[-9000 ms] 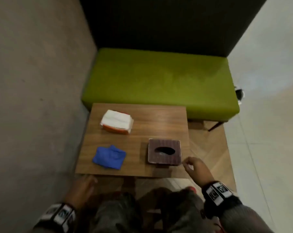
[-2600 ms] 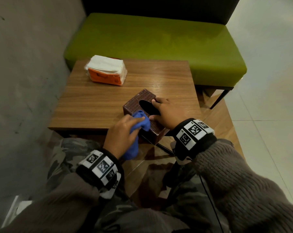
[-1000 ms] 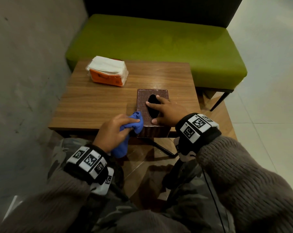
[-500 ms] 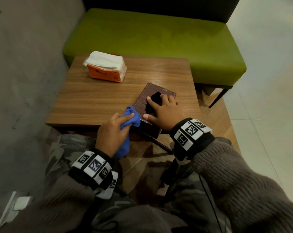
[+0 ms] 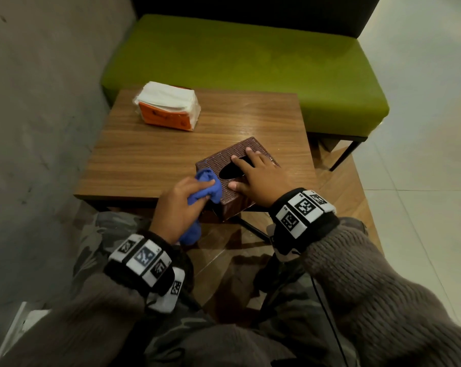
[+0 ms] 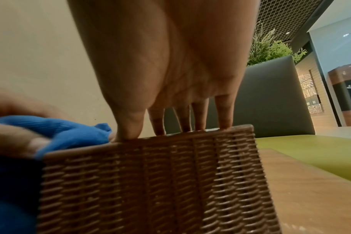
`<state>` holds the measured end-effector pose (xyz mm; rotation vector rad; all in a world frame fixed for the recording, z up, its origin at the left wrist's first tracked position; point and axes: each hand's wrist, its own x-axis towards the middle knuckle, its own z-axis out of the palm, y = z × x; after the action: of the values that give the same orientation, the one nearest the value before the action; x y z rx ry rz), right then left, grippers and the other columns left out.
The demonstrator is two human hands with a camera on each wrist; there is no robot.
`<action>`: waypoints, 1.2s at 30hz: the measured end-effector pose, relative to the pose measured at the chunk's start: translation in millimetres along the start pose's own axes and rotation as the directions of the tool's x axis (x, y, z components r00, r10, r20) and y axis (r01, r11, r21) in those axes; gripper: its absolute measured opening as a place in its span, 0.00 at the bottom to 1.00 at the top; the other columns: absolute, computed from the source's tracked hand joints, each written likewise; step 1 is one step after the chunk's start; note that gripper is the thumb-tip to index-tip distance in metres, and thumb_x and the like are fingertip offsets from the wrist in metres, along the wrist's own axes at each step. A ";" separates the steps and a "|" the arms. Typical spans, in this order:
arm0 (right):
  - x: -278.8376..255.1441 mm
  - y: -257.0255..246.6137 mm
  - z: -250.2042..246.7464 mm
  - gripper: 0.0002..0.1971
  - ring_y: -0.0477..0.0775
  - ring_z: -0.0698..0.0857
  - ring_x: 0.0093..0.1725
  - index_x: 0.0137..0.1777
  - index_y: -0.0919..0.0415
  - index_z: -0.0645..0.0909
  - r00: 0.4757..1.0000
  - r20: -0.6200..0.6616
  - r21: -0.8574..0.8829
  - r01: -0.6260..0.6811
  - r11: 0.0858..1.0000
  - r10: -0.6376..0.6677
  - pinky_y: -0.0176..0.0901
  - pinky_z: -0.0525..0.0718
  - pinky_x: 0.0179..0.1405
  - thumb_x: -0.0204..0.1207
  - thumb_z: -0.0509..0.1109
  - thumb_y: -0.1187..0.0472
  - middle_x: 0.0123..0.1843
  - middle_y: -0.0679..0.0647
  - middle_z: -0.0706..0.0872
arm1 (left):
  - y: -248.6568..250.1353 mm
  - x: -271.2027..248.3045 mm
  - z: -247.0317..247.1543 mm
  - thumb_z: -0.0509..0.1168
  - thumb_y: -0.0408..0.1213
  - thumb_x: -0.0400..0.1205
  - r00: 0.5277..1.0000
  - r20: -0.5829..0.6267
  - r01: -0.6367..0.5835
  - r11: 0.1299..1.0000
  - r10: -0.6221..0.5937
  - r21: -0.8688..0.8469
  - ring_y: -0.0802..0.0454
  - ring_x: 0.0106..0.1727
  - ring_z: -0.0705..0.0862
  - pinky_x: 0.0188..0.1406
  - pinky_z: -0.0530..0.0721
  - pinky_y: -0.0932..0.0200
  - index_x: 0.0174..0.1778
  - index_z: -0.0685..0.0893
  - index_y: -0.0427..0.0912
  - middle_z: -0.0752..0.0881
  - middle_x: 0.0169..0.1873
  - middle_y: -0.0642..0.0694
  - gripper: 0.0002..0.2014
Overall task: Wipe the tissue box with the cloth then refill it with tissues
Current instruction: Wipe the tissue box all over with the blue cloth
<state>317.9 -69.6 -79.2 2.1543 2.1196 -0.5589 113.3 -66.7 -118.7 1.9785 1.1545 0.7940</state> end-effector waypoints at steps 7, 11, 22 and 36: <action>1.0 1.1 -4.9 0.31 0.57 0.45 0.86 0.85 0.40 0.47 0.999 0.049 -0.041 0.016 0.999 -0.014 0.61 0.54 0.80 0.85 0.55 0.43 0.88 0.53 0.42 | -16.2 19.1 -7.6 0.67 0.26 0.77 0.996 -0.074 0.041 0.998 -0.045 -0.057 0.55 0.62 0.83 0.65 0.78 0.60 0.60 0.85 0.47 0.86 0.58 0.49 0.18; 2.7 0.4 -2.8 0.30 0.58 0.47 0.86 0.84 0.39 0.48 1.000 0.019 -0.039 -0.006 0.999 0.007 0.62 0.55 0.80 0.85 0.55 0.42 0.88 0.53 0.44 | -14.4 32.4 -4.7 0.67 0.28 0.78 0.985 -0.139 0.102 0.995 -0.101 0.004 0.50 0.60 0.83 0.61 0.78 0.59 0.61 0.86 0.44 0.86 0.57 0.45 0.16; 2.1 -1.3 -3.2 0.31 0.59 0.47 0.86 0.85 0.40 0.48 1.000 0.012 -0.039 0.003 0.999 -0.002 0.62 0.55 0.80 0.85 0.55 0.42 0.88 0.55 0.45 | -4.0 14.6 -1.3 0.68 0.28 0.77 0.996 -0.079 0.045 0.999 -0.044 0.015 0.51 0.58 0.84 0.60 0.80 0.56 0.59 0.86 0.47 0.86 0.55 0.47 0.16; 1.6 -2.8 1.6 0.30 0.59 0.48 0.86 0.85 0.41 0.50 1.000 -0.024 -0.010 -0.007 1.000 0.006 0.60 0.54 0.80 0.85 0.54 0.43 0.88 0.55 0.46 | 33.0 10.7 10.2 0.66 0.37 0.79 0.999 -0.003 -0.039 0.913 0.044 0.406 0.48 0.47 0.80 0.39 0.71 0.59 0.61 0.84 0.50 0.80 0.47 0.45 0.14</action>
<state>314.8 -68.4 -80.6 2.1724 2.1218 -0.5238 141.0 -71.5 -96.1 2.3446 1.3752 0.6218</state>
